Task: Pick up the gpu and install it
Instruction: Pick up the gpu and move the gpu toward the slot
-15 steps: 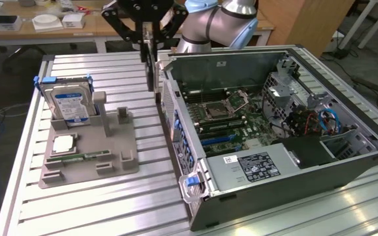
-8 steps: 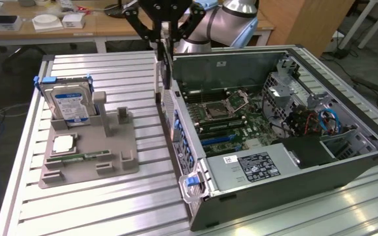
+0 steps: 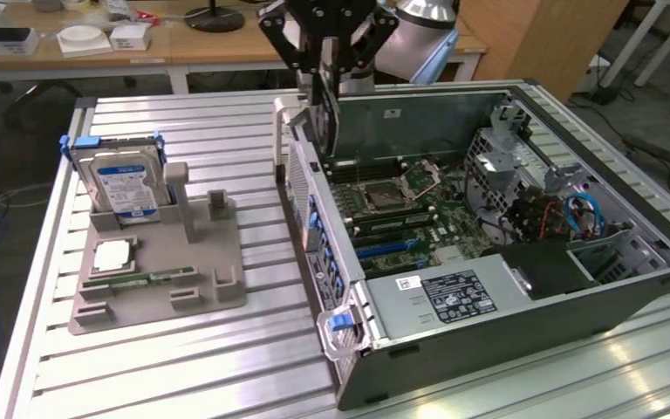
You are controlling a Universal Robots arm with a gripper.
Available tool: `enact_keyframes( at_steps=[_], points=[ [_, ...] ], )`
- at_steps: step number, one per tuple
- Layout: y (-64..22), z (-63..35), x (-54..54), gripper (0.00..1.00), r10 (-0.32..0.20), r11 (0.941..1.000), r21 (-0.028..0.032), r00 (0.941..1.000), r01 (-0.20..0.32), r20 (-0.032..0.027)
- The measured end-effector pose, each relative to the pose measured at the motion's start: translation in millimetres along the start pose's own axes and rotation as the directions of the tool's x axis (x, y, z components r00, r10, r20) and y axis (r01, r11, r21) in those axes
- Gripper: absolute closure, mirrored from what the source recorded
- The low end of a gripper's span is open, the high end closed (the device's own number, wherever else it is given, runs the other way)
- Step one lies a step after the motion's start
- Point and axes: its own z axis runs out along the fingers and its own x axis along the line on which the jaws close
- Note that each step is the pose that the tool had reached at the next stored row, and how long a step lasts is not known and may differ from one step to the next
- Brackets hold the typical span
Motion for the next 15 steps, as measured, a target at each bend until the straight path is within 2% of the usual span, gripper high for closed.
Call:
enact_keyframes(
  at_steps=[15],
  points=[
    [3.8, 1.8, -58.7, 0.75, 0.0, 1.0, -0.0067, 1.0, 0.0, -0.0004]
  ],
)
